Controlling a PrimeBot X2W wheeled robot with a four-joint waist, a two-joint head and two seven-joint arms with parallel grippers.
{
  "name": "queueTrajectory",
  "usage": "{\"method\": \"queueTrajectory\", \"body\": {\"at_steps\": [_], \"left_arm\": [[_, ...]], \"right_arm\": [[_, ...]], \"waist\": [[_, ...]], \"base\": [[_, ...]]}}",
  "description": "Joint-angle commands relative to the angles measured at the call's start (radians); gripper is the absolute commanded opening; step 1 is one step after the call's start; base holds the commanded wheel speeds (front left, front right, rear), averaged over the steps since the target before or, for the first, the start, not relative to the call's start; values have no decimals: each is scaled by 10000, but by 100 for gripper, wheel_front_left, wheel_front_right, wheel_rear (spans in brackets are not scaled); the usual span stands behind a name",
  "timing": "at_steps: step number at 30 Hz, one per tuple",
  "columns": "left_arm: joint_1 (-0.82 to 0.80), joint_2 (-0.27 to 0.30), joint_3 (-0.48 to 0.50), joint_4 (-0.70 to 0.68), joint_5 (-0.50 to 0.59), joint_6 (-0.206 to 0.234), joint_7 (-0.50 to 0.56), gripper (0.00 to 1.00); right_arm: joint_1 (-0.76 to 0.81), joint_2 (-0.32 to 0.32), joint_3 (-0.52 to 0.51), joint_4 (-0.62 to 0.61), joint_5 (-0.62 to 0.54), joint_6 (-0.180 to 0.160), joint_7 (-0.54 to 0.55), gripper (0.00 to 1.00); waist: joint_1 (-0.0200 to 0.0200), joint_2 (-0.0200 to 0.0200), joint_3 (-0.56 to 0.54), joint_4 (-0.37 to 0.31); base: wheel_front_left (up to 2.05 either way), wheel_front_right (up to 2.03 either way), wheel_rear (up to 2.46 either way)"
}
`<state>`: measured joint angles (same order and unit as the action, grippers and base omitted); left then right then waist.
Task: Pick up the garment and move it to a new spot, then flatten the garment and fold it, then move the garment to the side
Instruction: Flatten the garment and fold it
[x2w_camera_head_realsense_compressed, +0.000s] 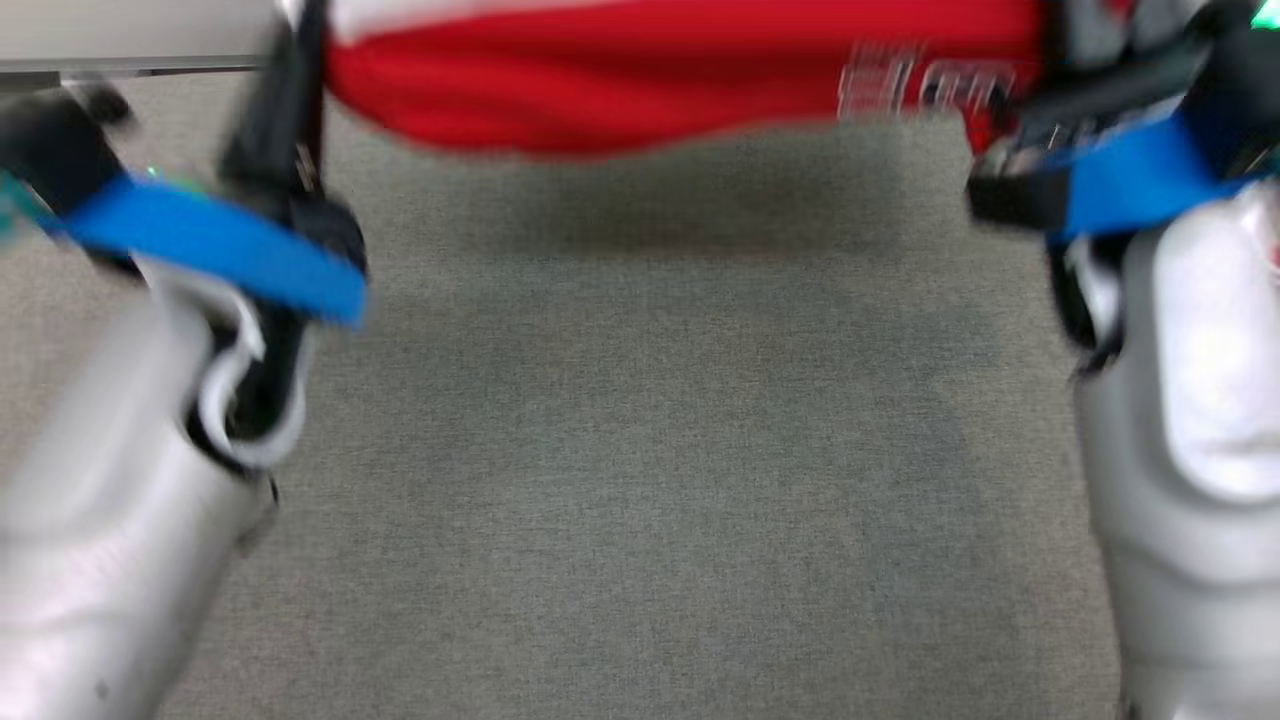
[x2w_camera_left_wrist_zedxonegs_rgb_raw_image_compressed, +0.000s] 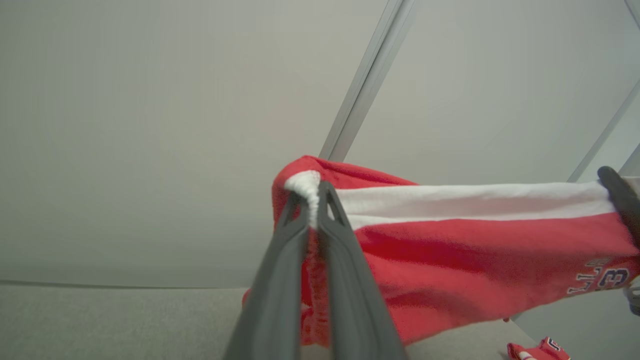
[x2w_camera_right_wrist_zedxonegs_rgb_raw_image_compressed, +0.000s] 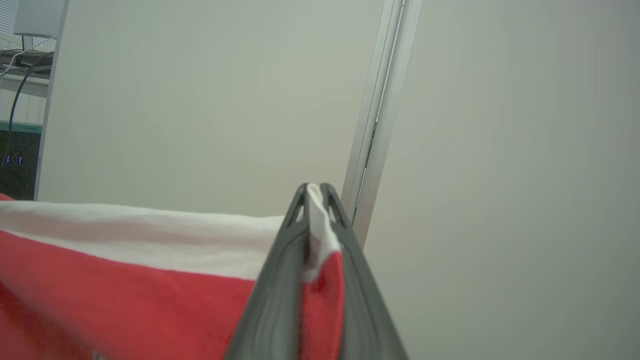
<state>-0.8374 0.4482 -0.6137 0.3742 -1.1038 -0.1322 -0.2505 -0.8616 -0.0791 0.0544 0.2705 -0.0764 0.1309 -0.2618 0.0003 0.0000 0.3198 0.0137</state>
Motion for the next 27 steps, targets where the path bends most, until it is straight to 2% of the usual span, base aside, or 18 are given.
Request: {"method": "queueTrajectory", "body": {"at_steps": [1, 5, 14, 21, 27], "left_arm": [[367, 25, -114, 97, -47, 30, -59, 0], [2425, -183, -743, 647, -400, 31, -155, 0], [6207, -1153, -271, 460, 527, 31, -151, 0], [7721, -1494, -222, 81, 1209, 33, -153, 0], [8062, -1554, -116, -578, 1353, 31, -152, 0]], "right_arm": [[523, 19, -21, 48, 69, -3, -35, 0], [2512, 90, -139, -4, 540, -5, -41, 0], [6617, 211, -516, -416, 1581, -6, -43, 0], [8693, 251, -906, -1078, 2297, -10, -44, 0], [9423, 264, -943, -1425, 2650, -8, -45, 0]], "waist": [[-3, 0, -32, 11], [-3, 0, -299, 37], [-3, 0, -1502, 175], [-3, 0, -2661, 177], [-3, 0, -2776, 84]], "base": [[0, 0, 0], [0, 0, 0], [0, 0, 0], [0, 0, 0], [0, 0, 0]]}}
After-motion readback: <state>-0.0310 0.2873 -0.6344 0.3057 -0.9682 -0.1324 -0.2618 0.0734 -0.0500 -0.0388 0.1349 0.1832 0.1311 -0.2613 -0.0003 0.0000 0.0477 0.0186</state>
